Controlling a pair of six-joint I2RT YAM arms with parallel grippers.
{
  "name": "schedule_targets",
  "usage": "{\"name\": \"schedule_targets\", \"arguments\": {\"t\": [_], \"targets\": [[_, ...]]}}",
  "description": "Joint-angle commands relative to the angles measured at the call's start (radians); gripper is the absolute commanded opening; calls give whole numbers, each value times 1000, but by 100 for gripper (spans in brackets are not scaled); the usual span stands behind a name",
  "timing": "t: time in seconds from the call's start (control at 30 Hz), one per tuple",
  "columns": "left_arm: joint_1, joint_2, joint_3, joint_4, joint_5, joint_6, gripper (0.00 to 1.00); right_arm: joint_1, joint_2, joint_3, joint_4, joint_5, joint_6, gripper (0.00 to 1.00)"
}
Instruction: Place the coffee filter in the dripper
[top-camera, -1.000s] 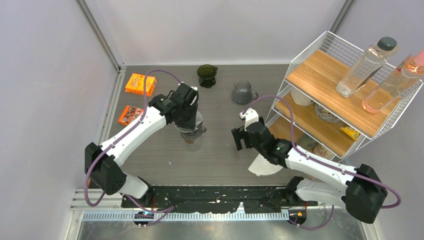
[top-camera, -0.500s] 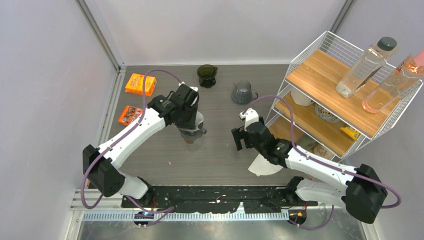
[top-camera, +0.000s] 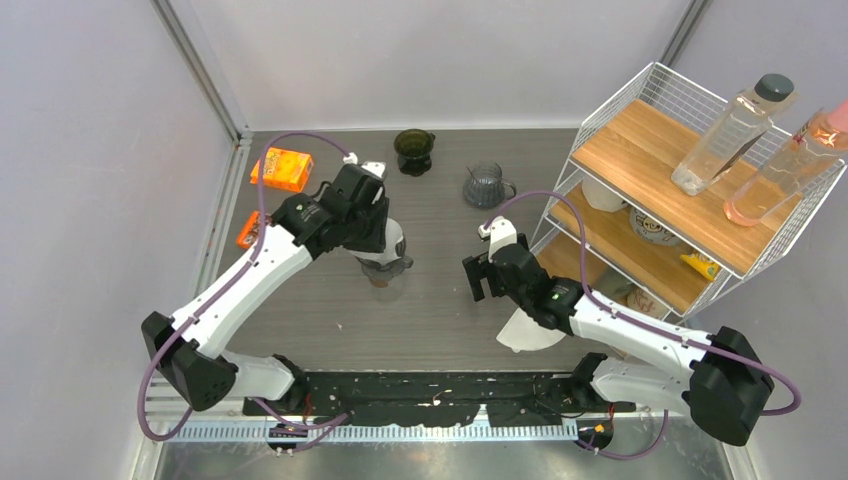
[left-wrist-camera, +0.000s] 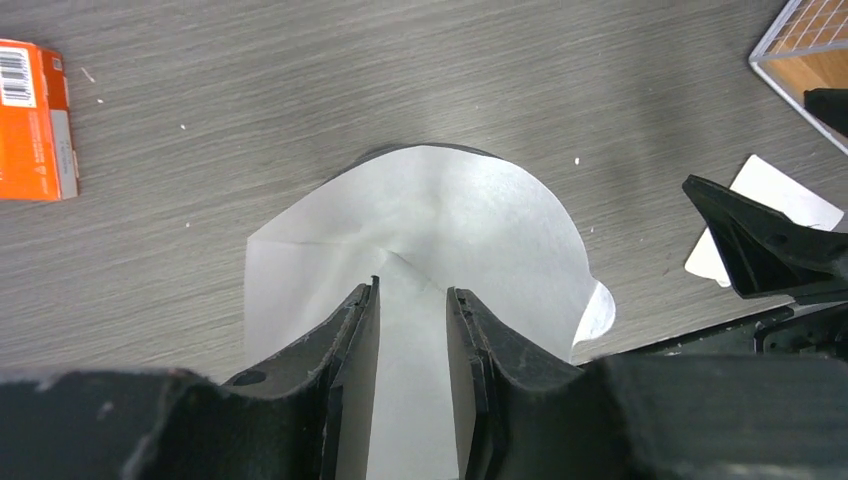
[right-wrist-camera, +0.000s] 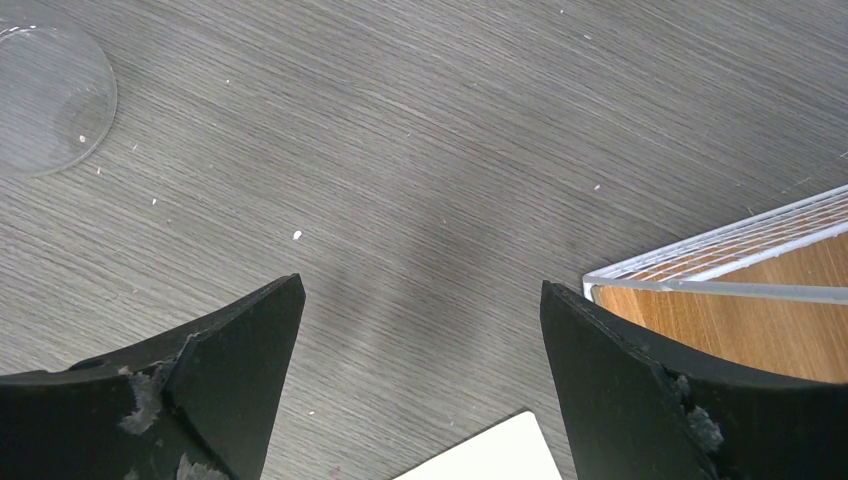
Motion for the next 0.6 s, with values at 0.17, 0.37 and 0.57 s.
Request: {"name": "schedule_targets", "arguments": {"t": [0.17,0.37,0.57], "targets": [[-4,-153,123,56,-182,36,55,0,-14,42,27,39,8,95],[-3,-318,48,221,-346,78,99,0,-50,32,28,55,11,95],[60,-406,-42,336,-476,85,100,0,-84,23,31,58,15,95]]}}
